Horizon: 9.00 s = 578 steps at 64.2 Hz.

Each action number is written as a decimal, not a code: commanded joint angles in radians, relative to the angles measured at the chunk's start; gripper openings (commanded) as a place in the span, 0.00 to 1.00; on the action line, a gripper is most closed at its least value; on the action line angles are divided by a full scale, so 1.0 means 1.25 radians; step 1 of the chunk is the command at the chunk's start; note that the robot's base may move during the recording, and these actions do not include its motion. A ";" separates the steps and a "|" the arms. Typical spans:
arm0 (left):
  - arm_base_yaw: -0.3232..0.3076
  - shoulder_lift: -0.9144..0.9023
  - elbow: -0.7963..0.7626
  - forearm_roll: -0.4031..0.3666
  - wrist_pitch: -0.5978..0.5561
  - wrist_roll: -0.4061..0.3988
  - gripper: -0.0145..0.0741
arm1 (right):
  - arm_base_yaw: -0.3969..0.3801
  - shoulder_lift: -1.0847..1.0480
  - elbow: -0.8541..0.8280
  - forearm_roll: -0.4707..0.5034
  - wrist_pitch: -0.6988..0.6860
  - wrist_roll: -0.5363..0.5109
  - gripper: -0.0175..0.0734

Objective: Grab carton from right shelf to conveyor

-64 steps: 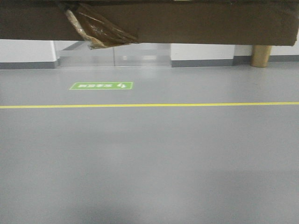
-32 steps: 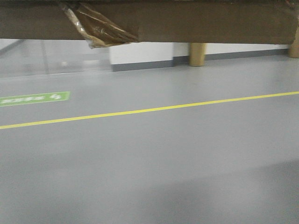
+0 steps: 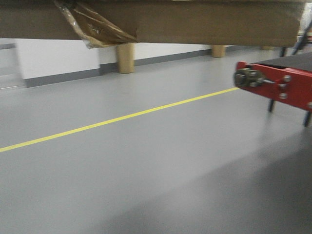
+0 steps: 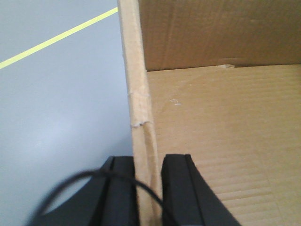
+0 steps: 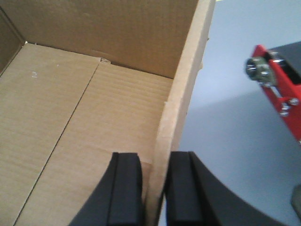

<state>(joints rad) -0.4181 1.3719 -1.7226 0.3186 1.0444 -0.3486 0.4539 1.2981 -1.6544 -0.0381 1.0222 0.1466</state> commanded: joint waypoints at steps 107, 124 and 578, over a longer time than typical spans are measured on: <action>0.000 -0.009 -0.004 0.075 -0.038 0.002 0.14 | 0.000 -0.010 -0.001 0.000 -0.024 -0.019 0.12; 0.000 -0.009 -0.004 0.075 -0.038 0.002 0.14 | 0.000 -0.010 -0.001 0.000 -0.024 -0.019 0.12; 0.400 -1.098 1.378 -0.197 -0.813 0.221 0.16 | -0.260 -1.001 0.924 0.009 -0.436 -0.141 0.12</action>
<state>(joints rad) 0.0798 0.0045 0.0021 0.0784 0.0486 -0.0762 0.1312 0.0520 -0.5008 -0.0177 0.5028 -0.0185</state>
